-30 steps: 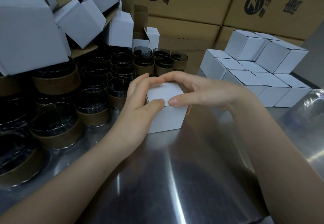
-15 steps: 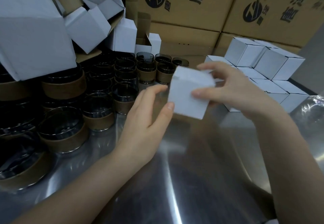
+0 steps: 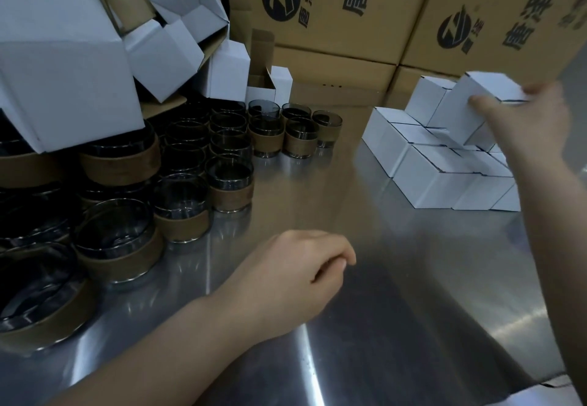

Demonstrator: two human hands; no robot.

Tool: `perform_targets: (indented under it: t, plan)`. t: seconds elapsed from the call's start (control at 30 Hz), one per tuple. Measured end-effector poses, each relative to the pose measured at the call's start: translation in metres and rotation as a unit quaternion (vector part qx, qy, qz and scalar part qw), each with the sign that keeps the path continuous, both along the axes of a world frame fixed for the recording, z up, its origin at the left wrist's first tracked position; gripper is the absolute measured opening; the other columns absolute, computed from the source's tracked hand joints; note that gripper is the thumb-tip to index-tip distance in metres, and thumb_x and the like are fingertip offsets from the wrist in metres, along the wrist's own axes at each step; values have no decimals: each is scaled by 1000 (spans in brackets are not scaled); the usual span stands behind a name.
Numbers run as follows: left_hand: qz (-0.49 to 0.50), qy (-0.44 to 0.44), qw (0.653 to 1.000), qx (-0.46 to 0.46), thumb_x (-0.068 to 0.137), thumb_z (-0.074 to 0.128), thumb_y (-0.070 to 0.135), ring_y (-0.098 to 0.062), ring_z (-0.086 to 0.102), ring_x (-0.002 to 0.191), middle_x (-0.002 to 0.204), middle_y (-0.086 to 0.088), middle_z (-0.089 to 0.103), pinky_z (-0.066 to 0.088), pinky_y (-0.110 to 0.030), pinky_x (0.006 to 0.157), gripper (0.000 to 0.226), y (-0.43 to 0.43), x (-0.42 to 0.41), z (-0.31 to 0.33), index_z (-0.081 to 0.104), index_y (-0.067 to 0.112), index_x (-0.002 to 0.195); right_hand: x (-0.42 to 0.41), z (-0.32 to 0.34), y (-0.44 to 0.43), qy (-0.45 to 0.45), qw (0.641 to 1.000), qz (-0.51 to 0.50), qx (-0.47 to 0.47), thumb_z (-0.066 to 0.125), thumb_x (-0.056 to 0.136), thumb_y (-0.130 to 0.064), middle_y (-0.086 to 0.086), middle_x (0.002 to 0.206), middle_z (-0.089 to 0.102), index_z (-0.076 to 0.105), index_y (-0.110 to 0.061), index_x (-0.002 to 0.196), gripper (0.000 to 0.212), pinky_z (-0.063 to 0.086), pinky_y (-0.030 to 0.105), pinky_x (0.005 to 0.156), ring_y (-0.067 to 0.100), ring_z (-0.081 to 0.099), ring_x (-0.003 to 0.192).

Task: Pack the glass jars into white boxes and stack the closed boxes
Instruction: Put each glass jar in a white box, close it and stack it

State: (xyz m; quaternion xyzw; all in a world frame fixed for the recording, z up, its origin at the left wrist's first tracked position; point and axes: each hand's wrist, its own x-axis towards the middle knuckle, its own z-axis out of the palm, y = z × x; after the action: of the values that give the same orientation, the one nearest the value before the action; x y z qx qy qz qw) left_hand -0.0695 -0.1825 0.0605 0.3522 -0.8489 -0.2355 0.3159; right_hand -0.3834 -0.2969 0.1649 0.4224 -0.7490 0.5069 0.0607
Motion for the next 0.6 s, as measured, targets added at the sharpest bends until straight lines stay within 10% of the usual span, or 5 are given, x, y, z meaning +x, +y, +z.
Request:
perform_targets:
  t: [0.6]
  plan:
    - [3, -13, 1000, 20, 95, 50, 22, -8, 58, 82, 85, 9, 64, 47, -34, 74, 17, -1, 2, 2, 66, 26, 101, -8, -15, -49, 54, 993, -63, 79, 70, 75, -39, 18, 130, 50, 52, -2, 118, 59, 40, 36, 83, 38, 49, 121]
